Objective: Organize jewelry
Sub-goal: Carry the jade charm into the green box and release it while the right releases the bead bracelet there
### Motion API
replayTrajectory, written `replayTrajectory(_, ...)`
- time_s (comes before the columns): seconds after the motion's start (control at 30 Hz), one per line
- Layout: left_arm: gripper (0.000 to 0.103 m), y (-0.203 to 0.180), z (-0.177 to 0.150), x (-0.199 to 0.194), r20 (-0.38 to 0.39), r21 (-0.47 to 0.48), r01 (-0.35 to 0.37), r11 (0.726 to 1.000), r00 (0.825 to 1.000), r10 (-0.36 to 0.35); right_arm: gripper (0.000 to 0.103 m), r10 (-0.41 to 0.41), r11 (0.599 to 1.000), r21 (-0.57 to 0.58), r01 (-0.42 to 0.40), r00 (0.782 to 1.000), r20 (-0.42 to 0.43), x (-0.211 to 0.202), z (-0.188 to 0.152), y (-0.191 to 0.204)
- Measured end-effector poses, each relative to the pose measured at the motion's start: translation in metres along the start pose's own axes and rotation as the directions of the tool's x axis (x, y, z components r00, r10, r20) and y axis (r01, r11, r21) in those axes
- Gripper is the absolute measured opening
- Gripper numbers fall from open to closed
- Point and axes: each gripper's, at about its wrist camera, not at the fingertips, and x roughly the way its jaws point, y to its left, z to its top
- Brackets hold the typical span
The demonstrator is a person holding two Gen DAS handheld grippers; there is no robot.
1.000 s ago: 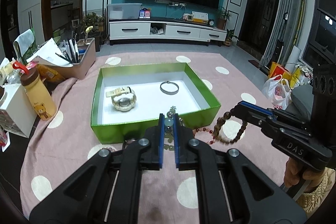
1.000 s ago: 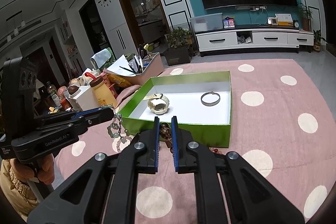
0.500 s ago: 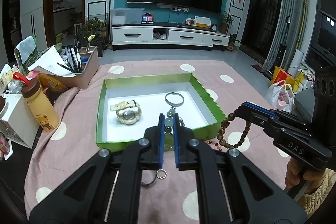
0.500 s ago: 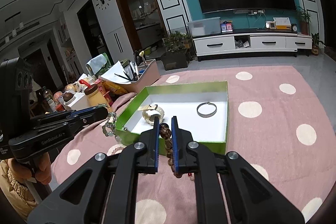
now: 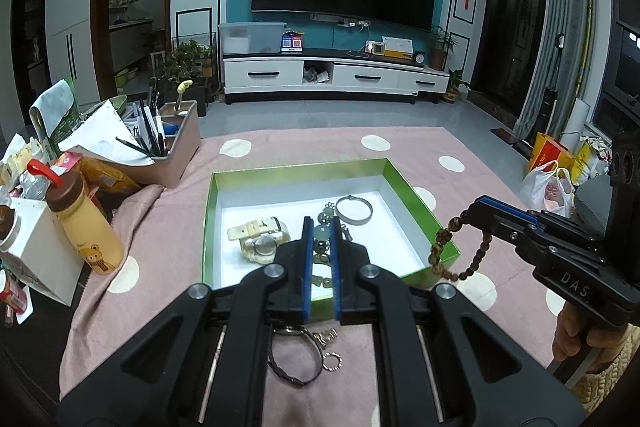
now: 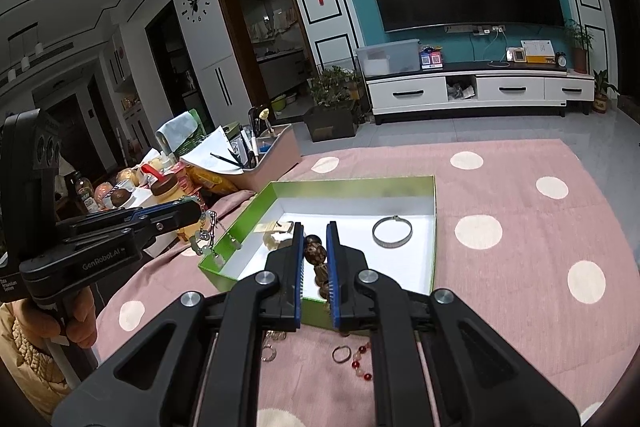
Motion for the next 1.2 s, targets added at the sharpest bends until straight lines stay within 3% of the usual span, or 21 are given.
replayTrajectory(0.37, 0.007, 0.014, 0.014, 0.021, -0.007, -0.014, -0.027, 1.0, 1.0, 0.027, 0.01, -0.029, 1.0, 0.012, 0.029, 1.0, 0.012, 0.02, 0.017, -0.01)
replayTrajectory(0.83, 0.007, 0.027, 0.024, 0.059, -0.043, -0.03, -0.066, 0.997, 0.997, 0.065, 0.01, -0.052, 0.999, -0.005, 0.052, 0.998, -0.032, 0.054, 0.026, -0.015)
replayTrajectory(1.2, 0.007, 0.03, 0.016, 0.103, -0.136, -0.047, -0.04, 0.998, 0.99, 0.034, 0.01, -0.07, 0.996, 0.036, 0.076, 0.988, -0.138, 0.093, 0.013, -0.029)
